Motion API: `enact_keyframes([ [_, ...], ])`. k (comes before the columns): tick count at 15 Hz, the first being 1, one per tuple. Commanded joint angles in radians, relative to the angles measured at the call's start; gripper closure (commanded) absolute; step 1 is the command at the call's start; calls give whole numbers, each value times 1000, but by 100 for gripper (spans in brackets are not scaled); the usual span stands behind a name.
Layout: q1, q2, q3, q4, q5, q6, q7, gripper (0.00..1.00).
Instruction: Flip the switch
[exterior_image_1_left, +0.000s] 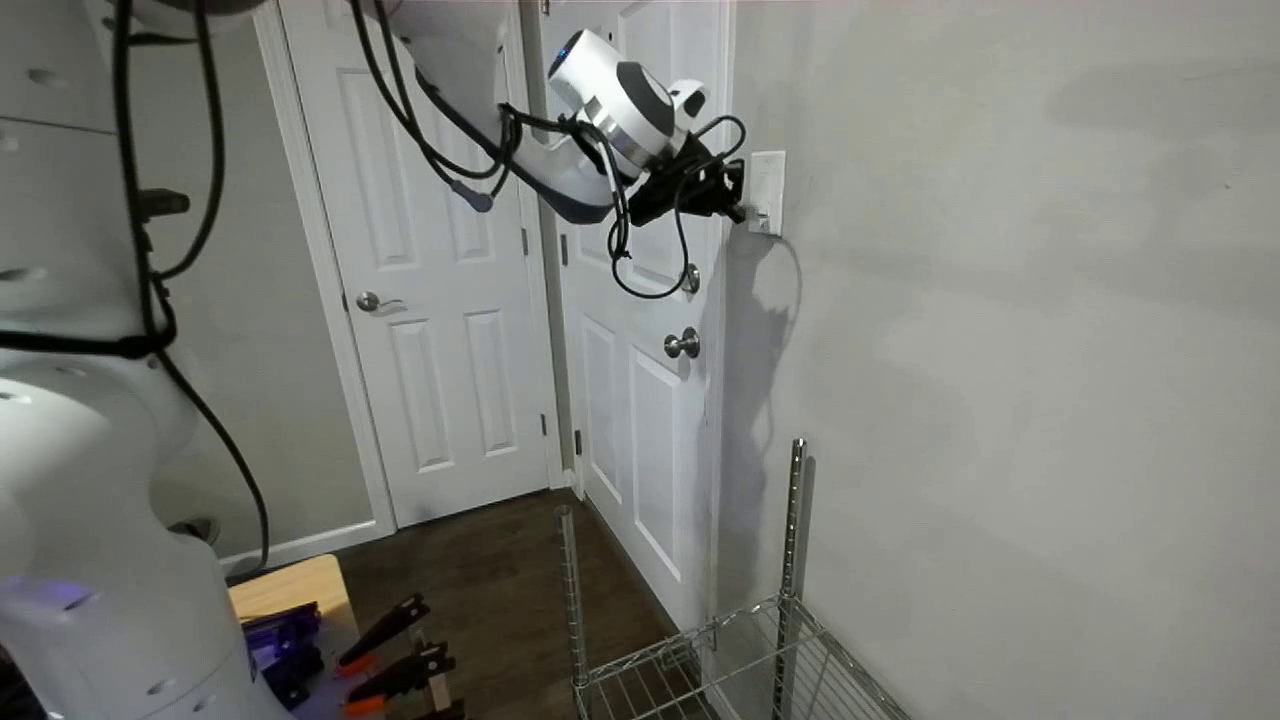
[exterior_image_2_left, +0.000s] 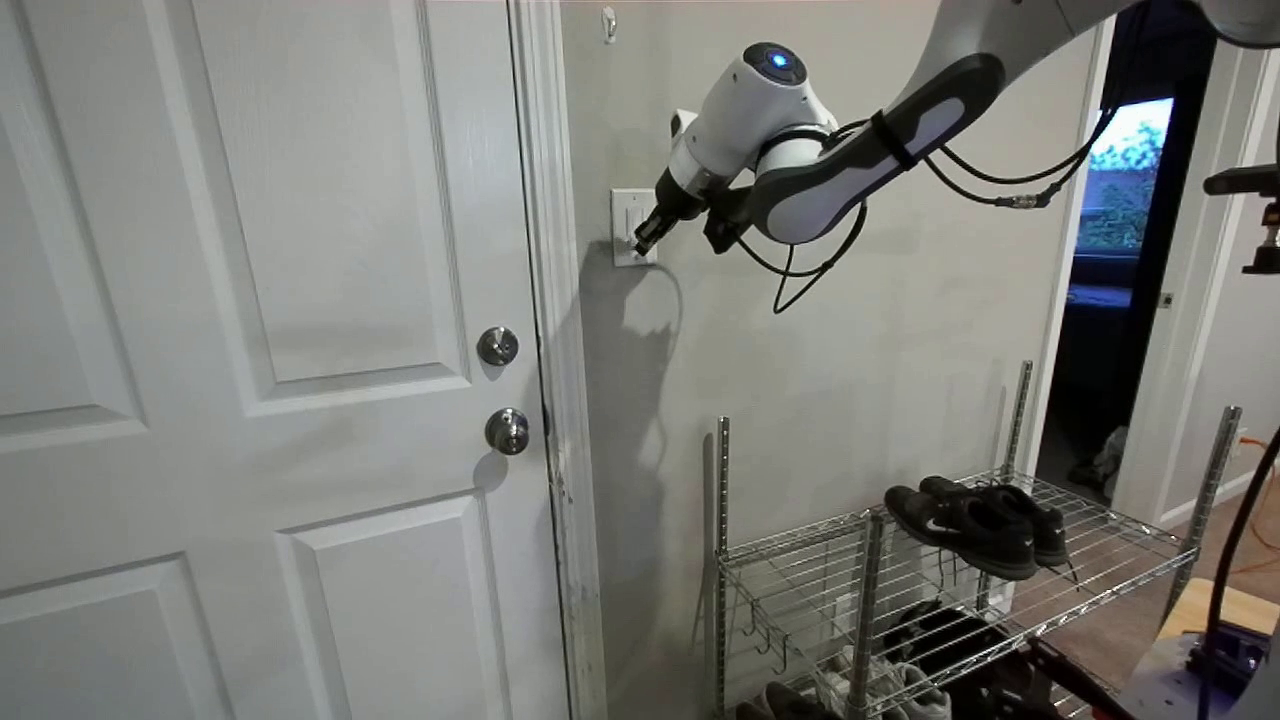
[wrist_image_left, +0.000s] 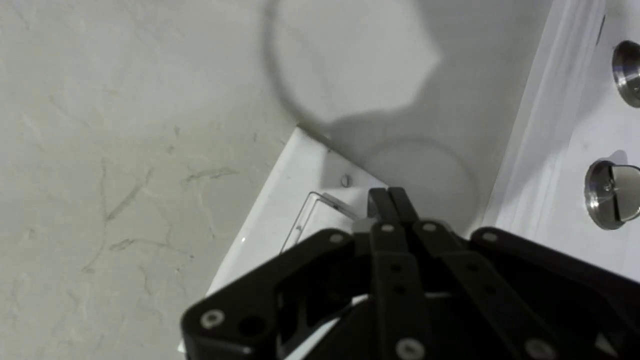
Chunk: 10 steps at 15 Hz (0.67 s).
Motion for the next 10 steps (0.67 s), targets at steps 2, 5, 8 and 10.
enact_keyframes([
  [2,46,61,-35,104,-124,-59,106,97],
  [5,74,81,-59,146,-218,-93,180,97],
  [8,92,89,-66,153,-270,-119,229,97],
  [10,97,87,-67,147,-279,-134,239,97],
])
